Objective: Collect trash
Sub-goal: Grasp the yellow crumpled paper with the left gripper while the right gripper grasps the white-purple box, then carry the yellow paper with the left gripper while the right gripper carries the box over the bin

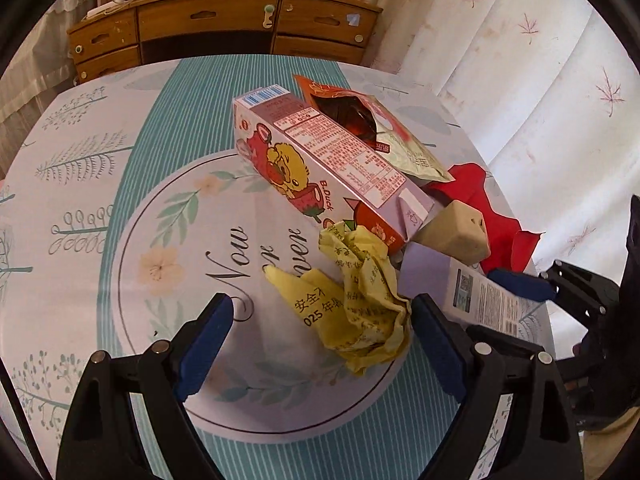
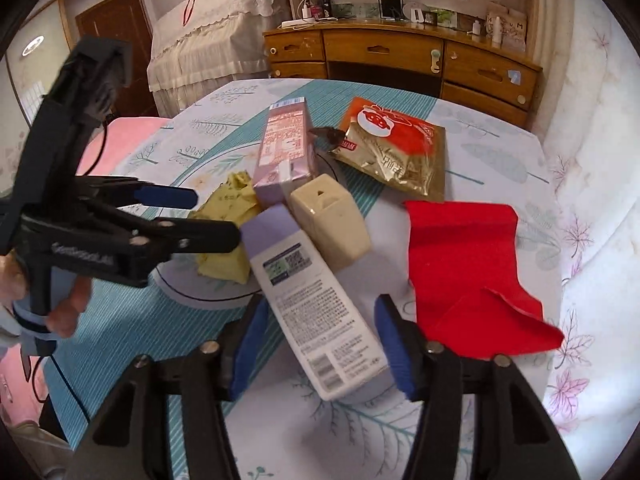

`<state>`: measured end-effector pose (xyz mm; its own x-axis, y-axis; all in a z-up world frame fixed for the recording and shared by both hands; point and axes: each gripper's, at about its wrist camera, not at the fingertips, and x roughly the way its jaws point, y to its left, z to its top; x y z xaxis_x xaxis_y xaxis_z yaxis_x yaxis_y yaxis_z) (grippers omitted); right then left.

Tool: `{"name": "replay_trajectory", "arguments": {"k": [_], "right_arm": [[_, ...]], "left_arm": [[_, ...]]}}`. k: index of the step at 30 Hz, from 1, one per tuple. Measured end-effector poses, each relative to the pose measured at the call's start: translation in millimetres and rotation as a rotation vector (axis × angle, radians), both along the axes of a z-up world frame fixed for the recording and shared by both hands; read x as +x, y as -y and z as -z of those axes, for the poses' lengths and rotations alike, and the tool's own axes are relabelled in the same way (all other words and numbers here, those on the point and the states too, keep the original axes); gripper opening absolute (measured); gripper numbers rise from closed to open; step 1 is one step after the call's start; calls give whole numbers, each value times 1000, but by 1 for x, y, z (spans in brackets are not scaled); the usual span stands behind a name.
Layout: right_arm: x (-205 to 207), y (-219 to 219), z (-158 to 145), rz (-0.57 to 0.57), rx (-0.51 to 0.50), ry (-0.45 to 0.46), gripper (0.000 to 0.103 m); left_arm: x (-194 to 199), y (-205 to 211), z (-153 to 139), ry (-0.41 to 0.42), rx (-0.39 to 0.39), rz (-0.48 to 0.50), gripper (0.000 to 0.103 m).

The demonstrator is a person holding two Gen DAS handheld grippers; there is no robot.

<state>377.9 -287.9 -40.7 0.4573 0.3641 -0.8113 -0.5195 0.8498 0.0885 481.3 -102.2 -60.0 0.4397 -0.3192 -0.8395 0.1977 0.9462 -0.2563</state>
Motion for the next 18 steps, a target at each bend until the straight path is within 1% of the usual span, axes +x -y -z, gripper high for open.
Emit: {"name": "replay_trajectory", "arguments": {"k": [1,2,4,5,6,8,9,11,13,16,18], "right_arm": [[-1,-1,0,-3,-4,-1,48],[-3,-2,0,-7,-10,-2,45],[-1,-7,2,-18,-27,-18,42],[-1,-11,7,-21,-51,-34,42],[-2,-15,11,-22,-76,-38,42],[-4,-21,16,-23,-104,-24,37],[-7,-23,15,-22,-101,-20,36],[-11,-23,13,1,-81,-28,36],[-19,-24,10,21,-79,-20,36],[-36,-27,6,40,-79,-9,35],[-49,-28,3,61,-86,-4,35]], "left_arm": [[1,1,2,-2,-4,0,88],[2,2,3,-1,-10,3,84],[4,4,6,-9,-25,11,77],[4,5,7,-14,-38,11,72],[5,5,8,-19,-56,12,69],[5,4,8,-23,-95,9,47],[3,3,7,-23,-110,8,45],[-4,1,2,10,-96,2,40],[-13,-1,-3,38,-89,8,39],[-33,-10,-12,55,-104,8,38],[-52,-18,-20,76,-99,13,38]]}}
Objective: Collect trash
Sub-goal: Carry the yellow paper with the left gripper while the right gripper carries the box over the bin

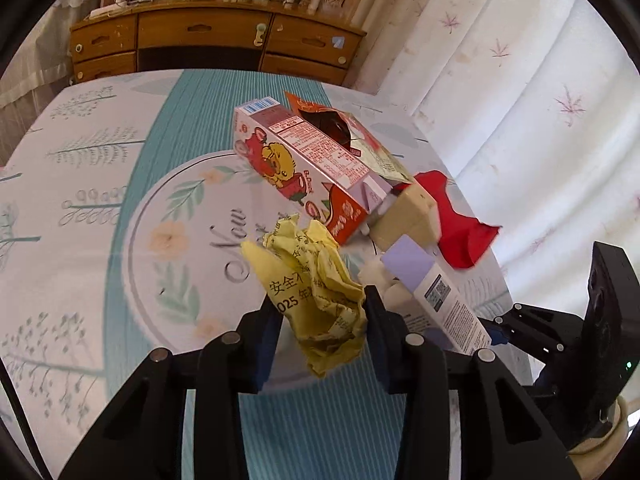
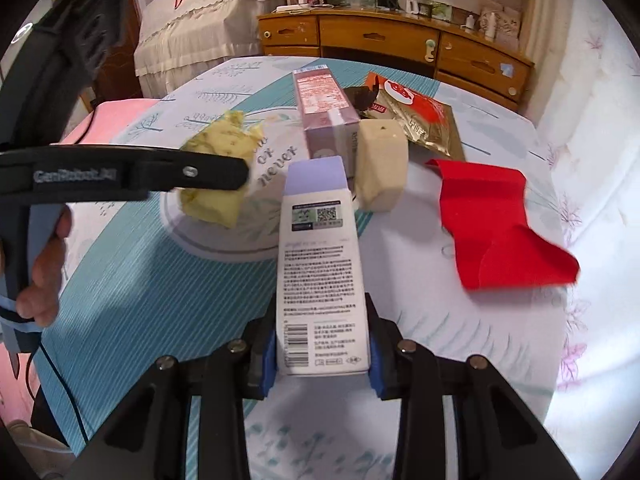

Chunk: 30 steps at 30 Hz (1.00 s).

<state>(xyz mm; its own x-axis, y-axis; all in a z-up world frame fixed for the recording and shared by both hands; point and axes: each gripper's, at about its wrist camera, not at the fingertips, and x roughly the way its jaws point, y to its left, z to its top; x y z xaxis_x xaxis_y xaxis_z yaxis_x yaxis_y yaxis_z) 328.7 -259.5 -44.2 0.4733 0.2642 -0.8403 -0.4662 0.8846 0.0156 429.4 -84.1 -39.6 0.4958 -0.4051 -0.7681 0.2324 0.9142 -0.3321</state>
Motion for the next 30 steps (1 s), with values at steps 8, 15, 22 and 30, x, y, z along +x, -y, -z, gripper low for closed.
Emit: {"name": "replay_trajectory", "arguments": {"k": [8,15,22,30], "right_arm": [[-71,-16,-23,79,88,44,35],[-150,-41,-43,99,183,99,35],[-219,-62,-52,100,224,149,35],[-284,-74,-39,118,253,132,35]], "left_arm": [[-99,-39,-34,92,18,-38,38],[-192,-83,-39,151,-64,-91,38],[-264,-109,-33,160,-31,-90,38],[-335,-111,-32,183,46,-1,38]]}}
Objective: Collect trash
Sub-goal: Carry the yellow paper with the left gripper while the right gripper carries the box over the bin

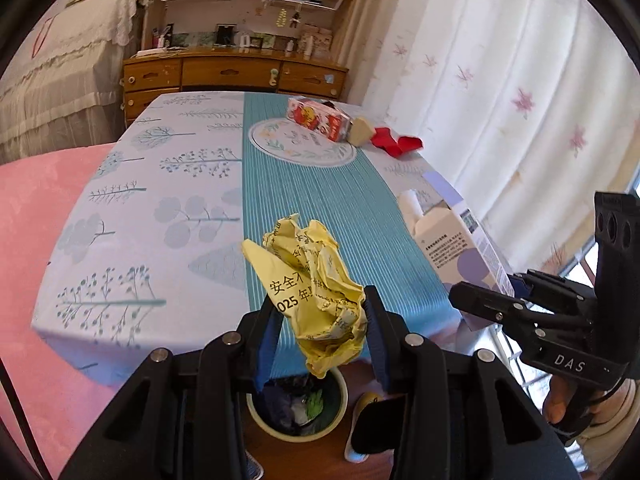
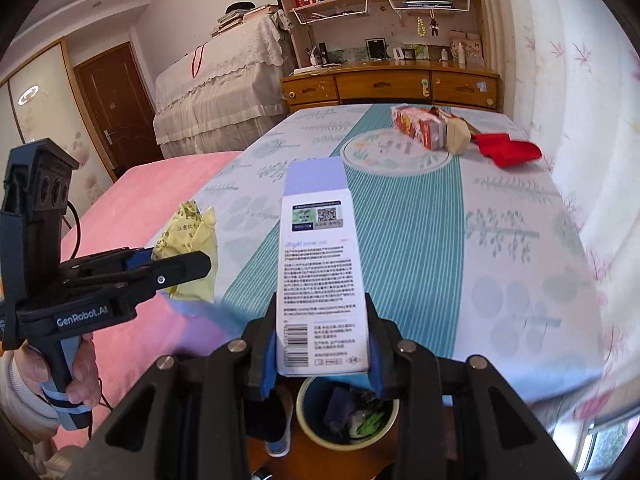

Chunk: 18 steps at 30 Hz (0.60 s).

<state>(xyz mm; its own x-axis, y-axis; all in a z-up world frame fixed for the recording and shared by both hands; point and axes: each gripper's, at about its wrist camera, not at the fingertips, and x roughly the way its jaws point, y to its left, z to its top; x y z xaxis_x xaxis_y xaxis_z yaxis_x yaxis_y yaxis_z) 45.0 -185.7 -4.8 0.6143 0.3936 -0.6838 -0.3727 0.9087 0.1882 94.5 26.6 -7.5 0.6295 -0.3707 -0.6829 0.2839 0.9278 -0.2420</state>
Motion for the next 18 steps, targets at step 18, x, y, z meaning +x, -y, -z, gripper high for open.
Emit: {"name": "replay_trajectory", "arguments": {"k": [18], "right_arm": [[-71,-19,97,-7,-20,-291,35]], "left_arm": [[-82,12,72,-141,85,129,38]]}}
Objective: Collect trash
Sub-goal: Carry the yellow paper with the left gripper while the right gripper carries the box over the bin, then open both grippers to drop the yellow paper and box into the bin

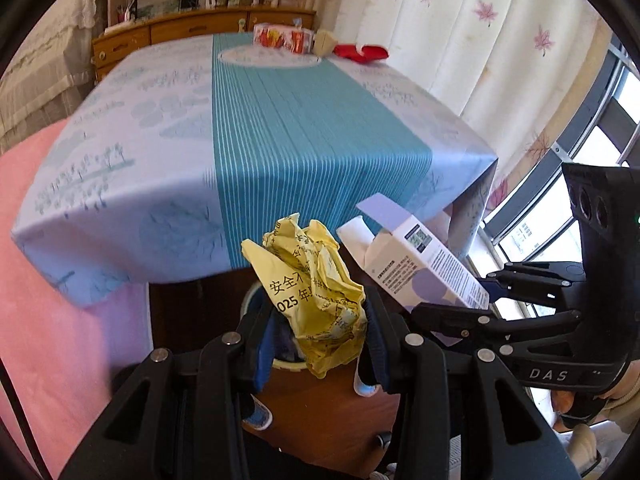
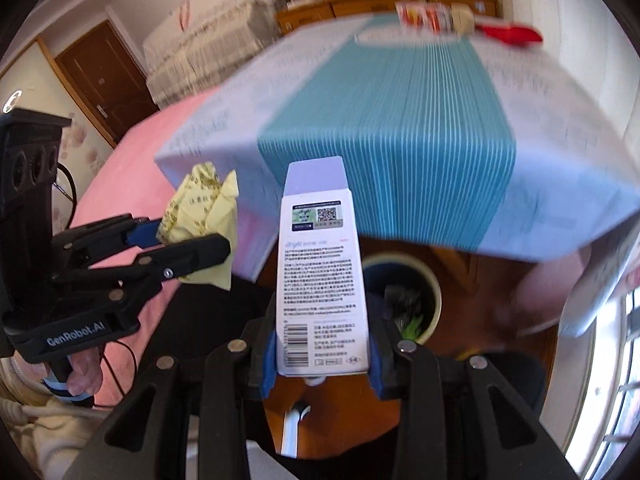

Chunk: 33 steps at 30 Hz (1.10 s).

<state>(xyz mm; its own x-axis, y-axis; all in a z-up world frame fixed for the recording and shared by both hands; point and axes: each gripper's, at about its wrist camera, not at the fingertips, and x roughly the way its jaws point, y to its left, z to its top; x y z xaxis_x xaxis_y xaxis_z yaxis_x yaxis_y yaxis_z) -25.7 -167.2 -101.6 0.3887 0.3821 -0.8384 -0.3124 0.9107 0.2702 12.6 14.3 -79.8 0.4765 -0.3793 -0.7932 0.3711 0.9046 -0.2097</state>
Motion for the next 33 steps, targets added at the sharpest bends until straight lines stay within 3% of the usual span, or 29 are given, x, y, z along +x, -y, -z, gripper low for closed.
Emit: {"name": "replay_trajectory", "arguments": {"k": [8,12,26,33], "right_arm": [[17,13,63,61,-15,-151,35],[28,20,88,97,-17,-201,35],[56,31,187,217,-18,-359,35],[73,32,221,256,9,-428,35]], "left_arm": [[14,2,53,-133,0,5,38],[24,5,78,-149,17,26,38],[67,18,189,-333,76,2,38],[92,26,233,-450,9,-59,38]]}}
